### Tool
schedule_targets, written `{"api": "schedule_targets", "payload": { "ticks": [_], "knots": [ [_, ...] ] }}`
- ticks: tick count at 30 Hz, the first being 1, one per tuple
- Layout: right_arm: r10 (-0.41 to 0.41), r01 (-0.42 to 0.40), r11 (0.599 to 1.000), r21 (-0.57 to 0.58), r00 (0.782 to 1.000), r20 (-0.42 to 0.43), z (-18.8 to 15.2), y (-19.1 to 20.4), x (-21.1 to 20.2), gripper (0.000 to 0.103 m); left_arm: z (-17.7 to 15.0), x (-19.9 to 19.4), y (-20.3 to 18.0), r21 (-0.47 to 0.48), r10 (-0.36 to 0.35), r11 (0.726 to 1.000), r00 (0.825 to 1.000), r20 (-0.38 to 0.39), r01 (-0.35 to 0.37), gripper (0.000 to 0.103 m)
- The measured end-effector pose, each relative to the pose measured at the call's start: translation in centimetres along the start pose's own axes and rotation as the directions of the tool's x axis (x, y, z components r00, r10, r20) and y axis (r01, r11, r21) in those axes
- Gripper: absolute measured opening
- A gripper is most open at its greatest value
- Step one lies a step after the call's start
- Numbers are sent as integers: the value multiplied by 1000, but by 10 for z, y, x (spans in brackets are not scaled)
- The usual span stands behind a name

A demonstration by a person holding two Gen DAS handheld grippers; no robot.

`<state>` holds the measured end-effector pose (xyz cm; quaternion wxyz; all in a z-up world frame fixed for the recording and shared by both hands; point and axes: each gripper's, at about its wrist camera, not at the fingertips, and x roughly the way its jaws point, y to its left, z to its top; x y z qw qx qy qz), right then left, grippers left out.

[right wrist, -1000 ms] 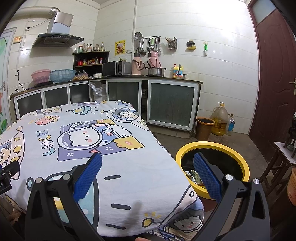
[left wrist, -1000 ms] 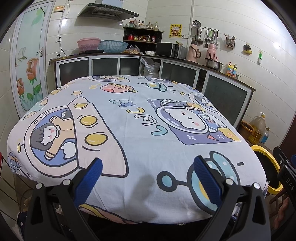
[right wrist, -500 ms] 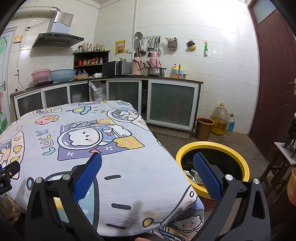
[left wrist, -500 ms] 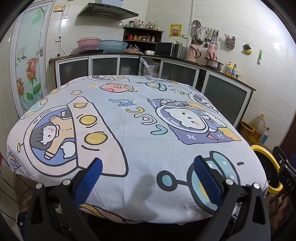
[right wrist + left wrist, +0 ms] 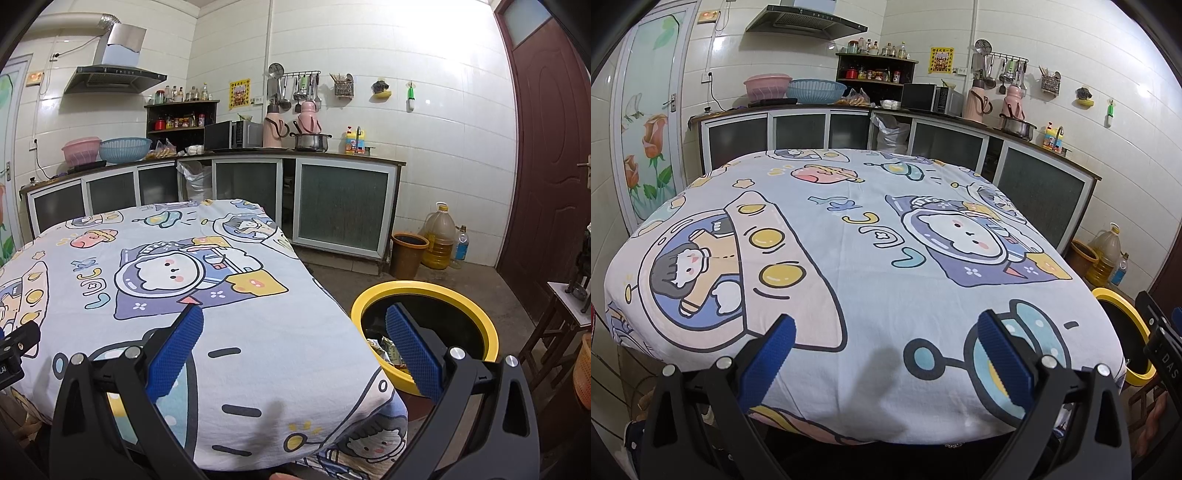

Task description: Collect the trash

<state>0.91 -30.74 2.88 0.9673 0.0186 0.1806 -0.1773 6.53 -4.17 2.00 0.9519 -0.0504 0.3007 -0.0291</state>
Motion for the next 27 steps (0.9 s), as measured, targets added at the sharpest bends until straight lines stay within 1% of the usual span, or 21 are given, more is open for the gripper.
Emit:
{"api": "schedule_targets", "payload": {
  "ticks": [12, 27],
  "knots": [
    [0, 0, 1000, -1, 1000, 1, 1, 0, 0, 95, -2, -2, 0, 1, 14, 1000, 1000, 10, -14, 95],
    [1, -1, 1000, -4, 1000, 0, 1, 0, 0, 95, 2, 2, 3, -4, 6, 1000, 1000, -5, -6, 95]
  ]
}}
